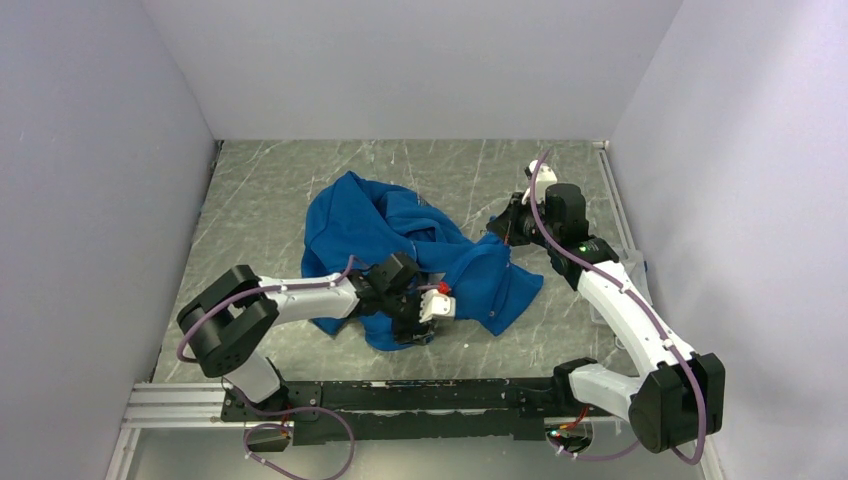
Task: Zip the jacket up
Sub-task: Pick up the jacket from the center of the board.
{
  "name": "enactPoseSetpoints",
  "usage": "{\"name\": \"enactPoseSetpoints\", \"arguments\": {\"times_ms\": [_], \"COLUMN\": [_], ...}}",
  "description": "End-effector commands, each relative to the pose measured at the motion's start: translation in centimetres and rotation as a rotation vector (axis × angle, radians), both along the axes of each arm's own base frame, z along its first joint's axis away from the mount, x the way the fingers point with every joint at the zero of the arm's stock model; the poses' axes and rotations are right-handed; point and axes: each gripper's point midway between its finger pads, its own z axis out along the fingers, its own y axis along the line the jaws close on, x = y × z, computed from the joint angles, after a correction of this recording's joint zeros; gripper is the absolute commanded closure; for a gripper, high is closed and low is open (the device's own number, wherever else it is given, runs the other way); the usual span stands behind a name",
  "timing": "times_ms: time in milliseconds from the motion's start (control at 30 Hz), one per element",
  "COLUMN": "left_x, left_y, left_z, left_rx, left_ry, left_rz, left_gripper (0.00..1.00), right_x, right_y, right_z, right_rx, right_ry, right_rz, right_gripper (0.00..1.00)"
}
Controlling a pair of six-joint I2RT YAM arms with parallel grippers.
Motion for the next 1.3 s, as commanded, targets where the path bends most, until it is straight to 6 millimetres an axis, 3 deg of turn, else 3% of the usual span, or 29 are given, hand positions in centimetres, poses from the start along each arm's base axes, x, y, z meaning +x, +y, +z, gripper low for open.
{"name": "enactPoseSetpoints", "arguments": {"times_ms": [0, 200, 367, 500, 600, 900, 1267], "left_x": [0.3, -0.1, -0.3, -0.6, -0.5, 0.5, -0.7], "left_y": [-0.3, 1.0, 1.1, 1.4, 1.1, -0.4, 0.1], "left_z": [-0.5, -2.0, -2.0, -2.3, -1.9, 2.1, 0.6], "left_rx": [0.011, 0.081, 0.076, 0.092, 0.095, -0.018, 0.043], "left_ry": [0.008, 0.02, 0.02, 0.009, -0.02, -0.19, -0.096], "left_rz": [0.014, -0.004, 0.0, -0.013, 0.002, 0.077, 0.097], "left_gripper": [0.36, 0.44, 0.5, 0.49, 0.39, 0.4, 0.4], "right_x": [0.3, 0.4, 0.4, 0.3, 0.2, 0.2, 0.0], "right_y": [0.4, 0.3, 0.5, 0.4, 0.4, 0.2, 0.2], "right_z": [2.4, 2.6, 2.9, 2.8, 2.9, 2.9, 3.3], "right_rx": [0.019, 0.016, 0.019, 0.017, 0.015, 0.013, 0.022], "right_ry": [-0.09, -0.091, -0.092, -0.089, -0.091, -0.091, -0.099], "right_rz": [0.023, 0.019, 0.029, 0.025, 0.024, 0.017, 0.014], "right_gripper": [1.0, 1.0, 1.0, 1.0, 1.0, 1.0, 1.0]}}
